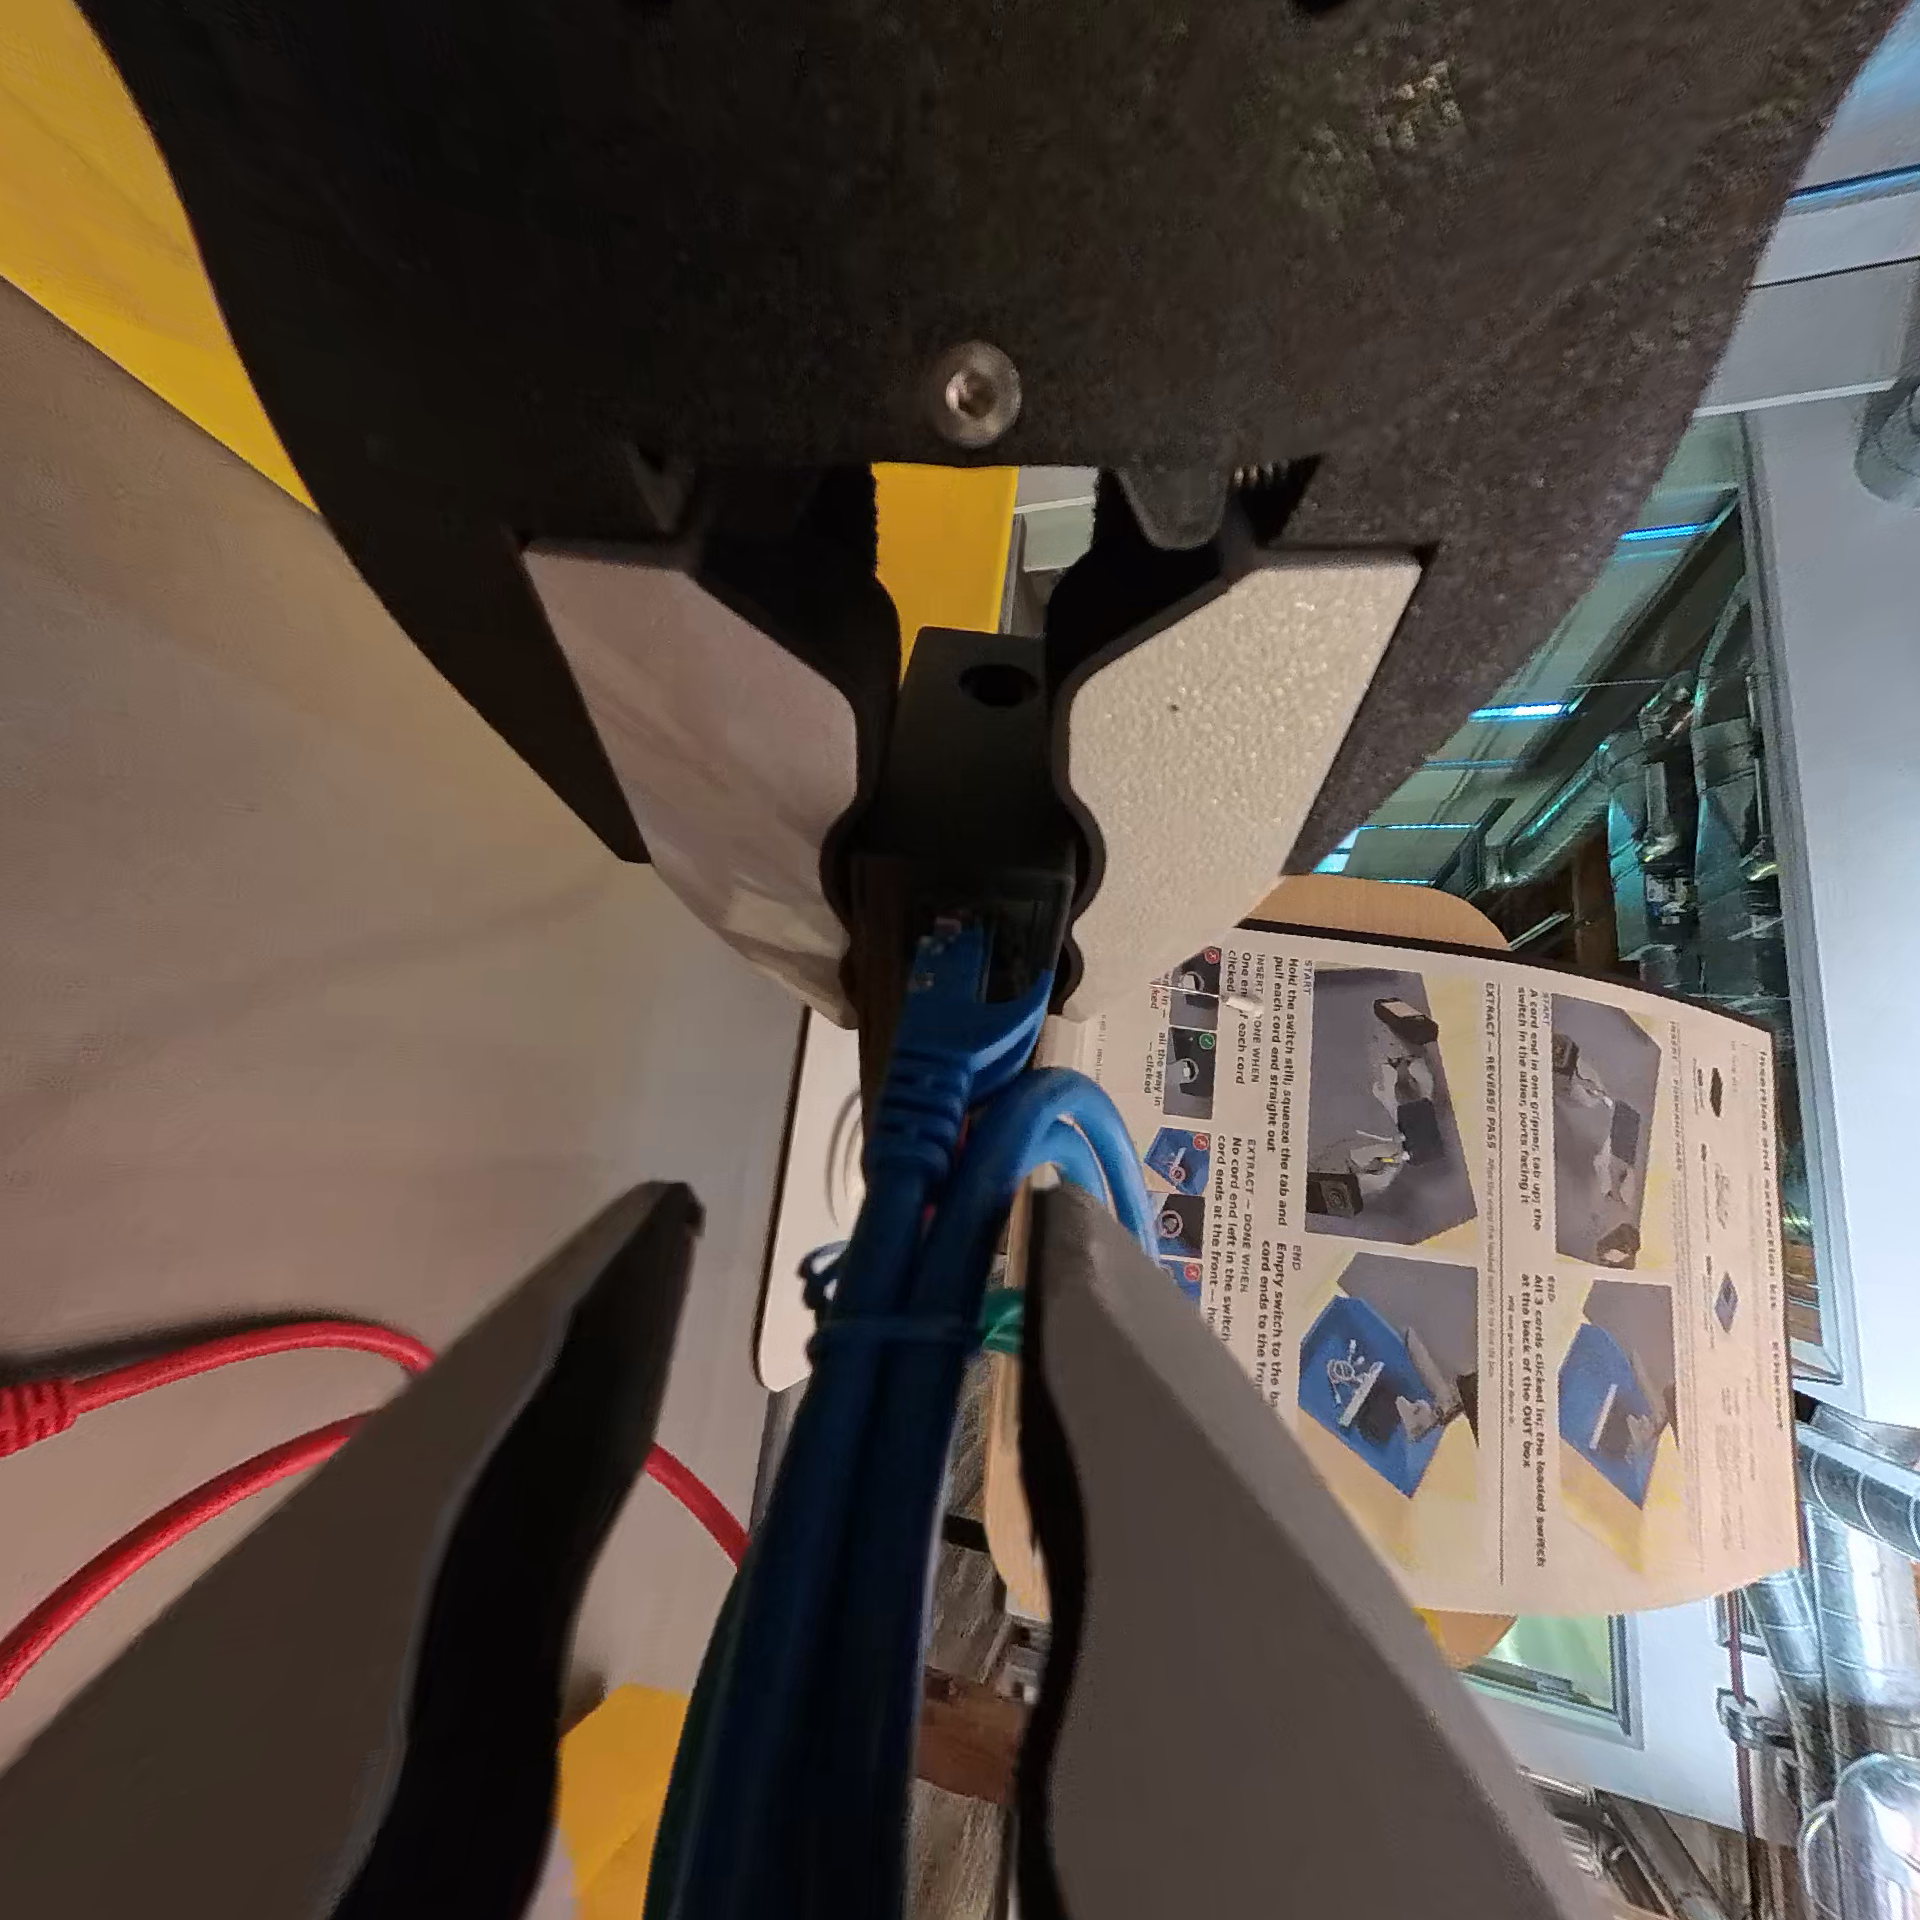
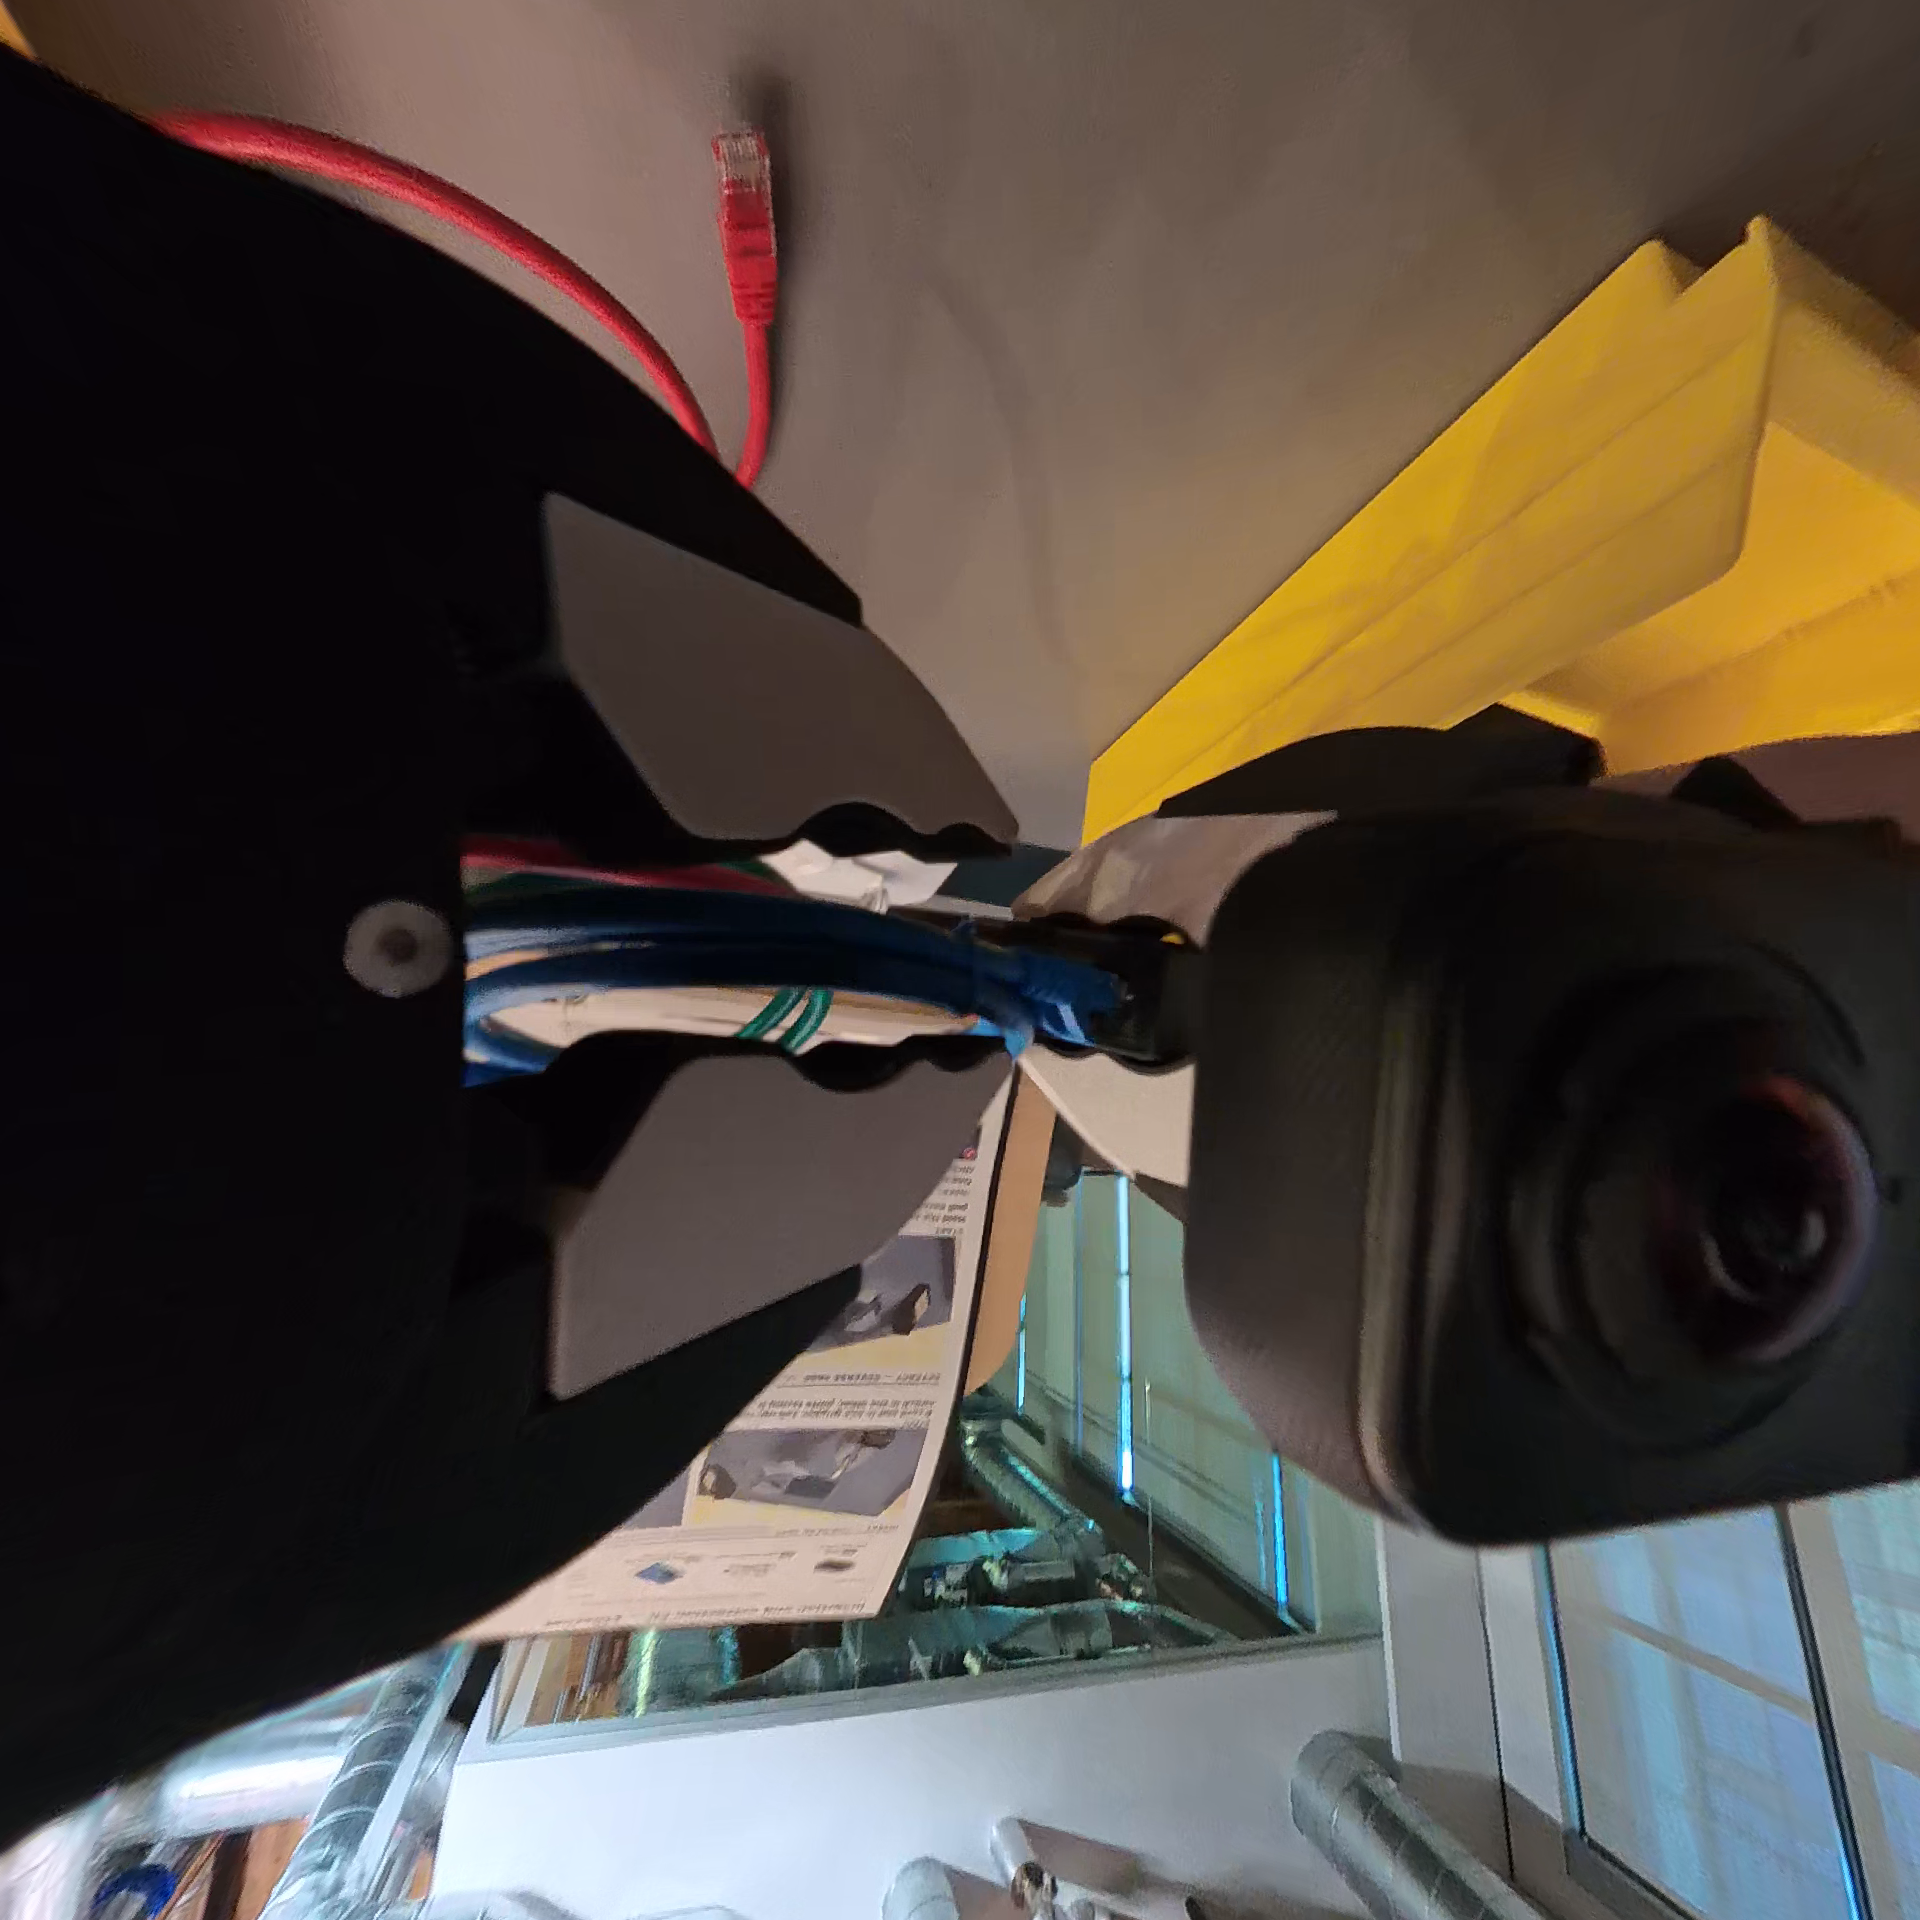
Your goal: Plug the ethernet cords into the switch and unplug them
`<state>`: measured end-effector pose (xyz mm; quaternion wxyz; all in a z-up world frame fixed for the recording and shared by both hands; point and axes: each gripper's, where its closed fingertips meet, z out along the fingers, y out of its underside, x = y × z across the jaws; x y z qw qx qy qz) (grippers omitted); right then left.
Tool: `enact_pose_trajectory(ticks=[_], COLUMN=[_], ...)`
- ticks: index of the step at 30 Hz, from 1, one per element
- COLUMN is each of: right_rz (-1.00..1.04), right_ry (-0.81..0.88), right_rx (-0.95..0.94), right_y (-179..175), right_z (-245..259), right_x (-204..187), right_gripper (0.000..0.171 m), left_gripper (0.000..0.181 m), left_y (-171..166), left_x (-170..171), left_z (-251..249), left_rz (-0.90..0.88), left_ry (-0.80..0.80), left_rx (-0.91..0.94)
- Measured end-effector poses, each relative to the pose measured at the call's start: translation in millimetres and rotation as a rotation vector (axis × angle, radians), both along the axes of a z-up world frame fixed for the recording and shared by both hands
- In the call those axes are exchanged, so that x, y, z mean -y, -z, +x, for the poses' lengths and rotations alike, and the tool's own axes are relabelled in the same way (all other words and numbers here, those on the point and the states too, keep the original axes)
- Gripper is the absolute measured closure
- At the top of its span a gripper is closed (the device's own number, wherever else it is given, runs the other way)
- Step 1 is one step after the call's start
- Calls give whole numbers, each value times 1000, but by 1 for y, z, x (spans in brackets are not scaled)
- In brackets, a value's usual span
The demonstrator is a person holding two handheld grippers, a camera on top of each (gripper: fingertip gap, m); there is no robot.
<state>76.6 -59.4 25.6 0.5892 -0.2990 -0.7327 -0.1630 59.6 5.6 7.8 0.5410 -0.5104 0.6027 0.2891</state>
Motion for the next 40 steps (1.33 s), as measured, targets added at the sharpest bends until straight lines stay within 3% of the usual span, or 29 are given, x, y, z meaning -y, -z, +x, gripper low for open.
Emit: enact_pose_trajectory(ticks=[14, 40], right_rz=[63, 108], right_ry=[-54, 2], right_rx=[14, -6], right_y=[0, 2], right_z=[-6, -10], right_x=[7, -2], right_gripper=[141, 153], left_gripper=[152, 152], left_y=[7, 4], left_x=[10, 12], left_z=[10, 7], left_rz=[-11, 23], left_ry=[-16, -59], left_rx=[-41, -84])
